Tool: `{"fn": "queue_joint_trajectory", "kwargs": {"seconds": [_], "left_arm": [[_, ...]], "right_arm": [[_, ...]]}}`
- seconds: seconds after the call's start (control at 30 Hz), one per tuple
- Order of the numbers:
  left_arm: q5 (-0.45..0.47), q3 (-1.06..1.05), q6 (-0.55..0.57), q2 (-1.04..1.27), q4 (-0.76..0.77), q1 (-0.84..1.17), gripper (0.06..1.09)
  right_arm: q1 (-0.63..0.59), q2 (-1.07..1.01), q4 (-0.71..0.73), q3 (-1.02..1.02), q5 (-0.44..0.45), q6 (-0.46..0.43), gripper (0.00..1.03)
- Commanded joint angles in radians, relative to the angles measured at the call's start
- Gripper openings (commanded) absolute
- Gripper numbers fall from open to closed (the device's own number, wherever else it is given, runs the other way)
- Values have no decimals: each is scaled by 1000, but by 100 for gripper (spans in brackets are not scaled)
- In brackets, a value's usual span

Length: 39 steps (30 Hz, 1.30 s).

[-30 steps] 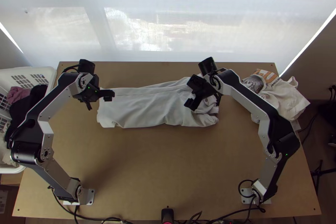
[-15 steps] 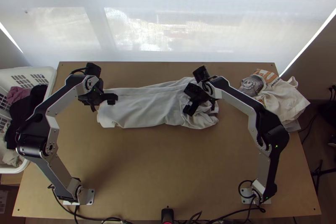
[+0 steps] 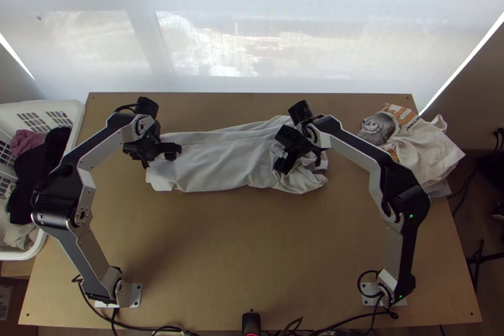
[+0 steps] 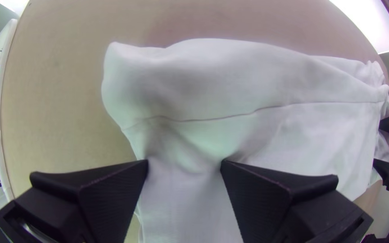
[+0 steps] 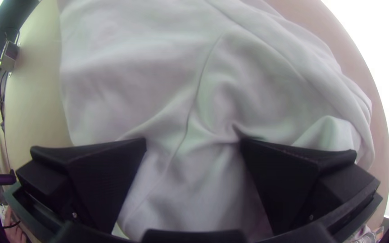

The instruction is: Fold the t-shirt

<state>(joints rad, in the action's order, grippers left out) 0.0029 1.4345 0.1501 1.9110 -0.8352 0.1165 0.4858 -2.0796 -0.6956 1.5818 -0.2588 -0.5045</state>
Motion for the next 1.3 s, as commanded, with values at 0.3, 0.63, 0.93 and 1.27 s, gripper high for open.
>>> {"fn": "queue_joint_trajectory", "kwargs": {"seconds": [0.3,0.63,0.93,1.27], "left_arm": [[23,43,5,17,-8,5,15],[22,69,12,0,-22,2,9],[22,53,17,5,-19,-17,44],[-18,35,8,-7,-12,-58,55]], "right_arm": [[2,1,4,-5,7,12,98],[5,1,8,-8,9,21,98],[5,1,10,-9,10,24,98],[5,1,10,-13,12,24,98]]}}
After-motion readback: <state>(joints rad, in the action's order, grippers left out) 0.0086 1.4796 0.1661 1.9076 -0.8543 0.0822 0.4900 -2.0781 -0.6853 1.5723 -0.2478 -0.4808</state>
